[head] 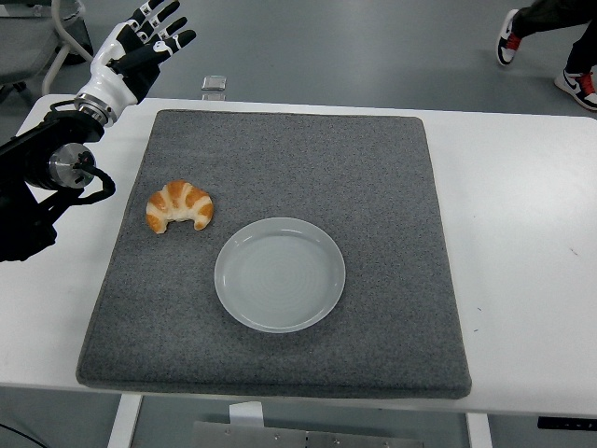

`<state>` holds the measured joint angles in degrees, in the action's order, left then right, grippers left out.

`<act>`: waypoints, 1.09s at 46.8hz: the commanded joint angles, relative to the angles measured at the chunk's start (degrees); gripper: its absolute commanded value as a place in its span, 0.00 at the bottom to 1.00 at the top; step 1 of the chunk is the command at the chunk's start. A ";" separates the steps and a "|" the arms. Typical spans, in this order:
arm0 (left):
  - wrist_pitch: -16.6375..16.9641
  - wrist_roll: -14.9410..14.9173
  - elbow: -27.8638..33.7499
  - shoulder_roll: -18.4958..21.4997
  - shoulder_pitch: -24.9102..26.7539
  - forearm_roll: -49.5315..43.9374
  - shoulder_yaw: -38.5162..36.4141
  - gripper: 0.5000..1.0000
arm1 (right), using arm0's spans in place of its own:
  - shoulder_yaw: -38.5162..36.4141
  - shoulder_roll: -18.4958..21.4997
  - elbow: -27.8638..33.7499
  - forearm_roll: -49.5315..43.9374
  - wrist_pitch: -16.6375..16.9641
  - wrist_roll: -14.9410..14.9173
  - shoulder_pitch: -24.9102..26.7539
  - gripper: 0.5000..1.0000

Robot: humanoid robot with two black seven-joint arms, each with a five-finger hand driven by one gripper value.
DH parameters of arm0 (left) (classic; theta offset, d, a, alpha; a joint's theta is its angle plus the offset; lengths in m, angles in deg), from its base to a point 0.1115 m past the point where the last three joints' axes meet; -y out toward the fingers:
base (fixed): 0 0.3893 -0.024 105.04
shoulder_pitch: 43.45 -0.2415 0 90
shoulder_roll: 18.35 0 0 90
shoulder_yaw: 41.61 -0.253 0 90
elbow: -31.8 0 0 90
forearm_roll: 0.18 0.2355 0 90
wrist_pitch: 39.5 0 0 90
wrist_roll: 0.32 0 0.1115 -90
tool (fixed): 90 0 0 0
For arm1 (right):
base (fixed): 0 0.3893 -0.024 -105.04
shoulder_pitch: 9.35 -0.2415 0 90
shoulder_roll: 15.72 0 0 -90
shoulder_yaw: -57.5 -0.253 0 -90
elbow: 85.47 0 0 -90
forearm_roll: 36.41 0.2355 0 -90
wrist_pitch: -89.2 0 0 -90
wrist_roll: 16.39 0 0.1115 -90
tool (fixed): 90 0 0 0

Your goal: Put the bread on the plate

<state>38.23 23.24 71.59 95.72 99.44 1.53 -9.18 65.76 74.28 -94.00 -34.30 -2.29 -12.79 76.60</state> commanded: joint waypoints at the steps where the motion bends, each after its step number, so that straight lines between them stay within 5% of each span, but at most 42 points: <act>1: 0.23 -0.10 0.82 0.28 0.10 -0.03 -0.44 0.98 | 0.00 0.00 0.00 0.00 0.00 0.00 0.00 0.86; 25: 5.94 -4.67 12.59 8.01 0.36 -0.03 -5.62 0.98 | 0.00 0.00 0.00 0.00 0.09 0.00 0.00 0.86; 35: 8.06 -4.67 23.93 16.79 2.47 0.05 -9.05 0.98 | 0.00 0.00 0.00 0.00 0.09 0.00 0.00 0.86; 44: 7.71 -4.67 31.40 25.32 9.67 1.46 -16.78 0.98 | 0.00 0.00 0.00 0.00 0.09 0.00 0.00 0.86; 51: 7.53 -4.67 35.01 29.80 14.77 11.37 -24.25 0.98 | 0.00 0.00 0.00 0.00 0.09 0.00 0.00 0.86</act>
<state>45.76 18.57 105.19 123.88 112.48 7.66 -30.44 65.76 74.28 -93.98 -34.30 -2.20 -12.77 76.61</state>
